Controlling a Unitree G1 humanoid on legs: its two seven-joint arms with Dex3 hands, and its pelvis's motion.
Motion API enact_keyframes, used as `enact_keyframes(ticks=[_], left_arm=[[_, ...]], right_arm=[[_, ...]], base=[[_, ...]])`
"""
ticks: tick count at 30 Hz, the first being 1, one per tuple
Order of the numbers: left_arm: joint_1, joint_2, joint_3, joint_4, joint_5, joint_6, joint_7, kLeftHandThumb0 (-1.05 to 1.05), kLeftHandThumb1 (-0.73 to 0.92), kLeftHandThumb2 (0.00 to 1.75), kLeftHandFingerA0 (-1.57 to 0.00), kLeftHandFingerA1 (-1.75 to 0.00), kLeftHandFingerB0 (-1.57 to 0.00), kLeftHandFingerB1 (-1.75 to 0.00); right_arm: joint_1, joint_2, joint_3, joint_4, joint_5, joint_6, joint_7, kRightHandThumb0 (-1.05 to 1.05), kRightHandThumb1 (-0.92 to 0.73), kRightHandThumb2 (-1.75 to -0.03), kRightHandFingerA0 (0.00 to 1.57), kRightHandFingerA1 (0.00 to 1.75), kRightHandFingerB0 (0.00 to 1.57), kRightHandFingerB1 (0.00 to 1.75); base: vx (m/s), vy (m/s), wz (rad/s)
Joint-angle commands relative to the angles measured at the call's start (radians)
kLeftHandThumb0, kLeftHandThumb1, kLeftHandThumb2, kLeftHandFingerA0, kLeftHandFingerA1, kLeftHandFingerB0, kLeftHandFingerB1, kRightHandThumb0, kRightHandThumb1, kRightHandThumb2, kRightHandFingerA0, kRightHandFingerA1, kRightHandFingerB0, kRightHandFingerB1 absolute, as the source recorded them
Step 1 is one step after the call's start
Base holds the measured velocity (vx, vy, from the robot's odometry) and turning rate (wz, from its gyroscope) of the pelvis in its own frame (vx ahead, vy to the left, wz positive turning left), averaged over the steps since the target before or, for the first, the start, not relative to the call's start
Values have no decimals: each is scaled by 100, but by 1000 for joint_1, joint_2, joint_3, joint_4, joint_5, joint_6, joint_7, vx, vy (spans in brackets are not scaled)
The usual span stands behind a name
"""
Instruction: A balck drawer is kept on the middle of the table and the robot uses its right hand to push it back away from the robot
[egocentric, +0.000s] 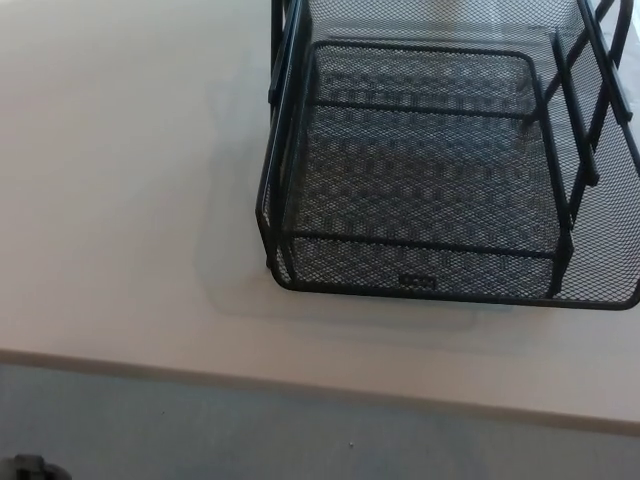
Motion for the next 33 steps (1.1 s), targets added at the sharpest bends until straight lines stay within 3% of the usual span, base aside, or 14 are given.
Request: enact_keyframes(ticks=[1,3,4,8,10,11,17,23,25,26,29,30,32,33], left_arm=[[-29,55,-44,58,44,-102,-131,-58,72,61,-37,-33,-27,-30],[-34,55,-48,69,46,-110,-132,-58,72,61,-36,-33,-26,-29],[-35,56,-50,69,47,-111,-131,-63,61,83,-28,-43,-22,-40],[-38,56,-50,82,49,-123,-126,-63,61,84,-30,-45,-22,-41],[-37,56,-47,88,47,-133,-127,-63,61,84,-30,-45,-21,-41],[-36,56,-45,90,44,-135,-130,-57,72,61,-37,-34,-26,-30],[-36,54,-41,87,40,-141,-144,-58,72,62,-36,-34,-25,-29],[-34,53,-35,78,33,-145,-162,-58,72,61,-31,-32,-24,-29],[-34,54,-30,76,26,-145,-171,-58,72,62,-32,-33,-24,-29],[-34,56,-30,76,27,-145,-171,-64,60,85,-26,-44,-17,-40],[-33,59,-31,79,30,-146,-166,-59,72,62,-33,-33,-23,-29],[-32,58,-31,82,30,-148,-163,-65,60,85,-25,-44,-18,-40],[-32,58,-30,84,30,-149,-162,-65,60,85,-25,-44,-18,-40],[-34,57,-28,84,27,-140,-165,-60,72,61,-29,-31,-22,-28]], right_arm=[[1,-60,39,-27,-31,-20,79,-52,-74,-61,43,37,34,32],[-2,-62,46,-26,-33,-19,78,-52,-74,-62,43,37,35,32],[-2,-63,47,-26,-32,-19,79,-52,-74,-62,43,37,35,32],[-2,-64,51,-30,-34,-13,86,-54,-73,-62,42,36,34,31],[2,-65,53,-38,-36,-11,87,-55,-72,-64,41,37,33,32],[4,-67,55,-42,-38,-13,90,-55,-73,-62,41,36,33,32],[32,-88,71,-105,-53,-2,120,-55,-76,-62,40,35,31,30],[186,-153,77,-378,-78,30,136,-58,-76,-63,38,35,28,30],[268,-182,59,-516,-77,51,145,-60,-78,-64,27,34,27,29],[305,-198,51,-566,-75,34,144,-60,-78,-63,30,35,28,30],[383,-233,30,-668,-69,-3,144,-68,-77,-64,36,34,31,30],[429,-255,16,-725,-66,-14,149,-61,-79,-64,32,33,27,29],[478,-278,2,-789,-64,-20,156,-61,-79,-64,32,33,27,29],[512,-291,-10,-829,-55,-31,161,-61,-79,-64,33,33,27,29]], base=[[0,0,0],[0,0,0],[0,0,0],[40,-3,1],[0,0,0],[0,0,0],[0,0,0],[0,0,0],[0,0,0],[0,0,0],[0,0,0],[0,0,0],[0,0,0],[0,0,0]])
